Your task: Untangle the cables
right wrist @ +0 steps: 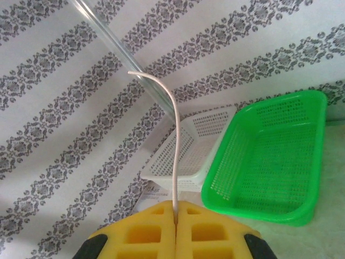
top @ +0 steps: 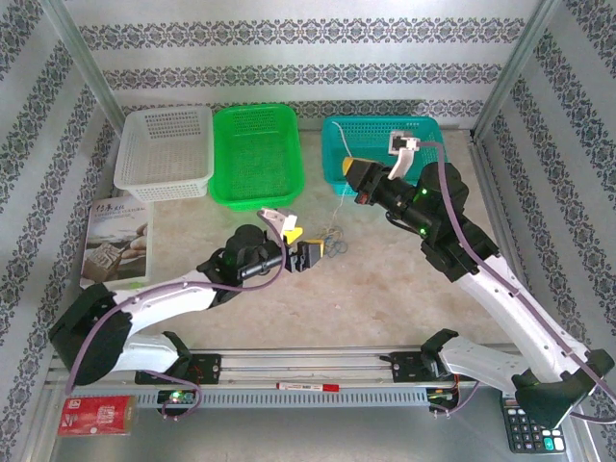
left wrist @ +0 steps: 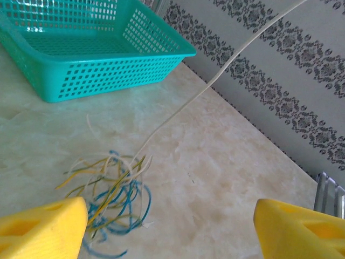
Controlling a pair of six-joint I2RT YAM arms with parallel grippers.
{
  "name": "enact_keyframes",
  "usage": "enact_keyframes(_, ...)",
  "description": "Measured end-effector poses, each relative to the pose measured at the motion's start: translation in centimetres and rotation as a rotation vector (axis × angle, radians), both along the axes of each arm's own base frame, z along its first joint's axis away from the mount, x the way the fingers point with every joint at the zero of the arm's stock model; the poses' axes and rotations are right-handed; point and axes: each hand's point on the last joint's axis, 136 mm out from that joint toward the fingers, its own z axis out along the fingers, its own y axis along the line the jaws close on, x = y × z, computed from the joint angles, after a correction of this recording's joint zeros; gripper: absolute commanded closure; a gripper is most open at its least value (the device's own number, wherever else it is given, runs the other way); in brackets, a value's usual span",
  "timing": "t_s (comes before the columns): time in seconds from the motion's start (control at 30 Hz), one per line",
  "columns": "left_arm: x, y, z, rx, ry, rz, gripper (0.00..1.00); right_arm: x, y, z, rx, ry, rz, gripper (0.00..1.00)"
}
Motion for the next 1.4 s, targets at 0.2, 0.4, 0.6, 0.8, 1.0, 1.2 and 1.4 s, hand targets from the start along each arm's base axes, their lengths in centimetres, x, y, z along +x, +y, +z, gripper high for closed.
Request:
enact_keyframes(0.2, 1.3, -1.3, -3.3, 0.055, 0.058, -0.003, 0.2, -0.1, 1.2, -0.5, -0.01, 0.008, 0.026, 1.0)
enact_keyframes(0.4, 2.4, -2.6, -4.2, 0.054, 0.064, -0.011, 0.2, -0.3, 1.4, -0.5, -0.009, 0.003, 0.027, 1.0)
enact_keyframes(0.6, 2.6, -3.4, -4.4, 0.033, 0.061, -0.028, 0.21, -0.8, 2.1, -0.8, -0.012, 0.007, 0.049, 1.0)
enact_keyframes(0.8, 2.2, -3.7, -4.5, 0.011, 0.065, -0.034, 0.21, -0.9, 2.3, -0.7, -0.008, 0.002, 0.053, 1.0)
enact_keyframes(1.0, 1.8, -3.3, -5.3, 0.014, 0.08, -0.031, 0.2, -0.7, 2.4, -0.9, -0.012, 0.003, 0.049, 1.0)
enact_keyframes(1.2, 0.6, -1.9, -5.8, 0.02, 0.093, -0.022, 0.2, -0.5, 2.2, -0.9, -0.013, 0.002, 0.038, 1.0)
enact_keyframes(1.4, -0.1, -1.2, -4.3, -0.006, 0.063, -0.016, 0.2, -0.4, 2.3, -0.9, -0.014, 0.003, 0.035, 1.0)
